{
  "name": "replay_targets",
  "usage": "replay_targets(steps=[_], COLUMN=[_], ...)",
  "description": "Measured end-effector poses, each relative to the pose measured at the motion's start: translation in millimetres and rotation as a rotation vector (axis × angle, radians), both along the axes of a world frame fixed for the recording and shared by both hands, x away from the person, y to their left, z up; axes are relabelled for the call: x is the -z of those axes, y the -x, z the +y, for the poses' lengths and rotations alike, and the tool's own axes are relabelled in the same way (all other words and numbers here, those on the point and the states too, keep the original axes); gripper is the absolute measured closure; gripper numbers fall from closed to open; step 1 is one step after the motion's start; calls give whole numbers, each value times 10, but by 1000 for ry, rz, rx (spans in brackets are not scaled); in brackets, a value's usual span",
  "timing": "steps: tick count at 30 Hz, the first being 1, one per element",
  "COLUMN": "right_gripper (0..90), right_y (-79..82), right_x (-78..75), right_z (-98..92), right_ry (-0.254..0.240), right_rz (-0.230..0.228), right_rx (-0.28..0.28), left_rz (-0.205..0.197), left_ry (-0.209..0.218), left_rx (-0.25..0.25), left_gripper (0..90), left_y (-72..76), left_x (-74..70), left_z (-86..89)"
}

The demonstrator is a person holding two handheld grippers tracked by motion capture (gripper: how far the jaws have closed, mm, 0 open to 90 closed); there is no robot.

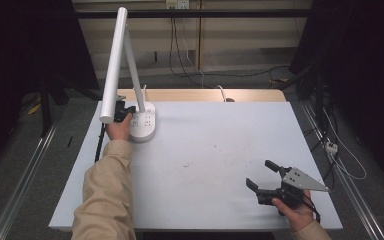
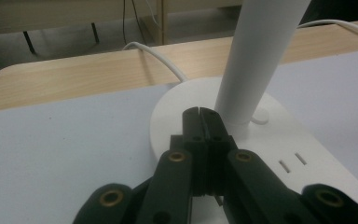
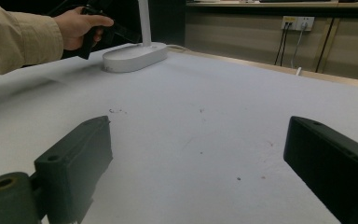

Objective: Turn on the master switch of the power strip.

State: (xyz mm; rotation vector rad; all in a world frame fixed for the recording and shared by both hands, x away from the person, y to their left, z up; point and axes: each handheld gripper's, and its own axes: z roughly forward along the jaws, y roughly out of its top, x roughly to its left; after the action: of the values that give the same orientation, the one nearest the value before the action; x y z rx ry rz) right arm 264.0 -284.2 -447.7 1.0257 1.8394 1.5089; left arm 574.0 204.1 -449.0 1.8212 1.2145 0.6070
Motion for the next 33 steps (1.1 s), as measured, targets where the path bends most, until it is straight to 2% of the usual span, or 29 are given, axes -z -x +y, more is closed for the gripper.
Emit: replay_targets(steps=[1, 8, 12, 21, 26, 33], right_gripper=[74, 74, 74, 74, 74, 74], right_y=[0, 12, 14, 17, 15, 21], right_x=[0, -11, -12, -16, -14, -19], right_z=[0, -1, 0, -20, -26, -24], right_ry=[0, -4, -4, -6, -3, -2], right_rz=[0, -1, 0, -4, -4, -6], right_rx=[0, -4, -4, 3, 1, 0], left_rz=[3, -1, 4, 10, -3, -4], left_ry=[-12, -2, -17, -1, -31, -18], left_rx=[1, -11, -8, 2, 11, 5], left_gripper=[900, 900, 900, 900, 900, 900], left_y=[-4, -33, -53, -72, -67, -71], left_x=[2, 25, 21, 35, 40, 56], left_z=[4, 16, 7, 5, -18, -15])
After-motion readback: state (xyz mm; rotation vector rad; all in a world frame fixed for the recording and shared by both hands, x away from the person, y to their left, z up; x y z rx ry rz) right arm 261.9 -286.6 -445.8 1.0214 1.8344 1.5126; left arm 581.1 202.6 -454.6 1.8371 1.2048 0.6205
